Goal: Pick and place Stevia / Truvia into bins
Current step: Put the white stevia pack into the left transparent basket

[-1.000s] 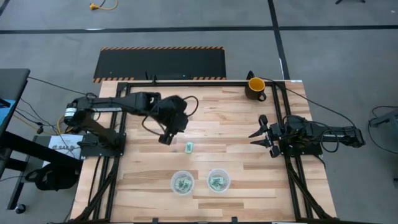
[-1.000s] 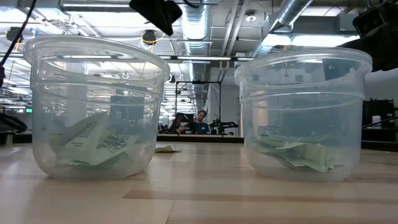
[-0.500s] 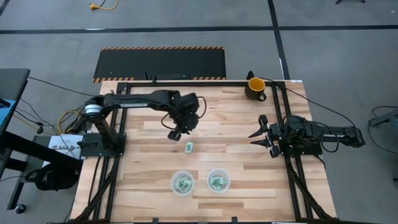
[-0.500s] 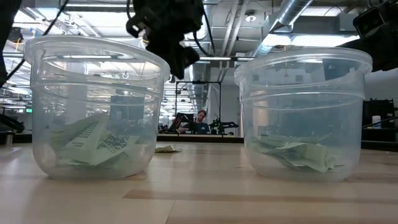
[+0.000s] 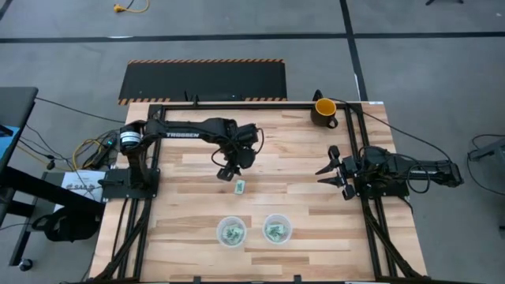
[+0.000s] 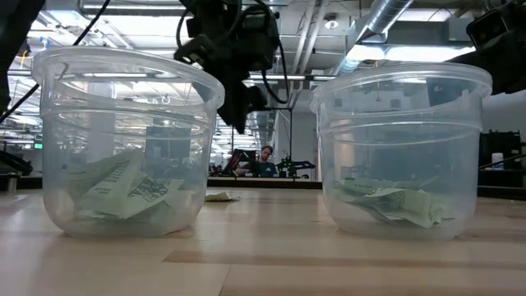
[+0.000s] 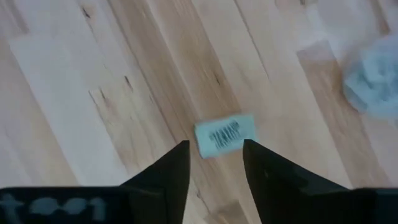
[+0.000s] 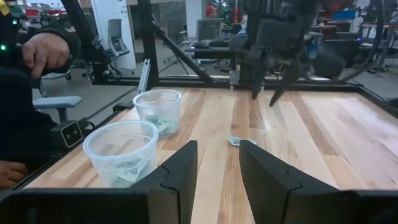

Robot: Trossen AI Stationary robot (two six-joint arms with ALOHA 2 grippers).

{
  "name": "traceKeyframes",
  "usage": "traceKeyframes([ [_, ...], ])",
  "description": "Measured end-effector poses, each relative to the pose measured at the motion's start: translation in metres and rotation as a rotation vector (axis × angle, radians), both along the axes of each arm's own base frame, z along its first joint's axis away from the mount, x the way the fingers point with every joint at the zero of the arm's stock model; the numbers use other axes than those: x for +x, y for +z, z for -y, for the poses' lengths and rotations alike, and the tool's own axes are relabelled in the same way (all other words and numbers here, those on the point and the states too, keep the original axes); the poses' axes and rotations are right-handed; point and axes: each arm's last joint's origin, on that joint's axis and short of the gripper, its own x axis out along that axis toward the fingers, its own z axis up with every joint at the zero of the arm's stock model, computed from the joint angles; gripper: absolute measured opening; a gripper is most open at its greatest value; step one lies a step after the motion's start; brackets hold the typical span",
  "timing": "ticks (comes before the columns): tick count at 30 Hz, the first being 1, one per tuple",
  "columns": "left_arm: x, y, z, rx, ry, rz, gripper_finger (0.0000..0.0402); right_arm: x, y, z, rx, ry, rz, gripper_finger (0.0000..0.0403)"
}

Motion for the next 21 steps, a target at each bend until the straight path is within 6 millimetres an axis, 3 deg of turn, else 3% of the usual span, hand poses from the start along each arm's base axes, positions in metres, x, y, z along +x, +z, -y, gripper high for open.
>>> traceKeyframes([
  [9, 0.011, -0.027, 0.012, 0.025, 0.047, -0.092, 0.0142, 0.0, 0.0, 0.0, 0.0, 0.0, 0.001, 0.0113],
  [21, 0.015, -0.031, 0.031, 0.022, 0.082, -0.123, 0.0142, 0.0, 0.0, 0.0, 0.0, 0.0, 0.0, 0.0113],
])
